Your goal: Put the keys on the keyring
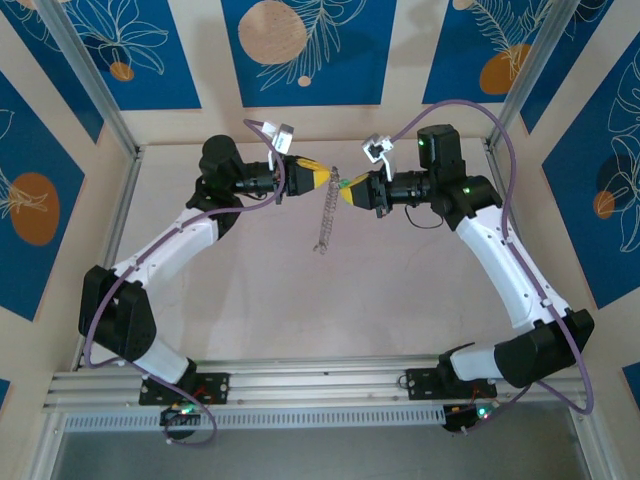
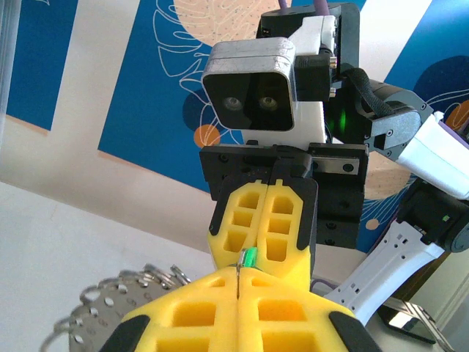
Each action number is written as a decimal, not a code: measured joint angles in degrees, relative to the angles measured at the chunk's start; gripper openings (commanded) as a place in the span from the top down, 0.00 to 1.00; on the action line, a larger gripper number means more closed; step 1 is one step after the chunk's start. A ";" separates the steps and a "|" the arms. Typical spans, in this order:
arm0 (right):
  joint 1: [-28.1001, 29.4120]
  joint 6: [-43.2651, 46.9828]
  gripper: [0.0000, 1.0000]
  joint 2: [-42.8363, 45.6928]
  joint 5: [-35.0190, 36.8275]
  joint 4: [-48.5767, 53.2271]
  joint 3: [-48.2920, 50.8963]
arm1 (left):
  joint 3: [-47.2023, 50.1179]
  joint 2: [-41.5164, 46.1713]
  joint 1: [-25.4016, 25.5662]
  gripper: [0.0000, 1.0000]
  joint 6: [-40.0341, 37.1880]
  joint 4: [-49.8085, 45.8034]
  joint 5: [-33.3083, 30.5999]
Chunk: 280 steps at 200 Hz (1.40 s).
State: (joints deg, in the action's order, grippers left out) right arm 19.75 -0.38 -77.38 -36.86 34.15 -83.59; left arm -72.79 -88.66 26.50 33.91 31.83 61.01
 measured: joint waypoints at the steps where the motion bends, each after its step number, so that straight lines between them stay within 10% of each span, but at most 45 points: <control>1: 0.00 0.00 1.00 0.00 0.00 0.00 0.00 | 0.00 0.00 0.00 1.00 0.00 0.02 -0.02; 280: -0.11 0.07 1.00 -2.67 -0.46 0.09 -5.64 | 0.00 0.00 0.31 1.00 -0.04 -0.39 -0.02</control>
State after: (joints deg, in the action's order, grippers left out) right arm 19.64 -0.32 -80.05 -37.32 34.24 -89.23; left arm -72.79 -88.66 26.81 33.87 31.44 60.99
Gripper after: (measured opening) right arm 0.059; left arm 0.048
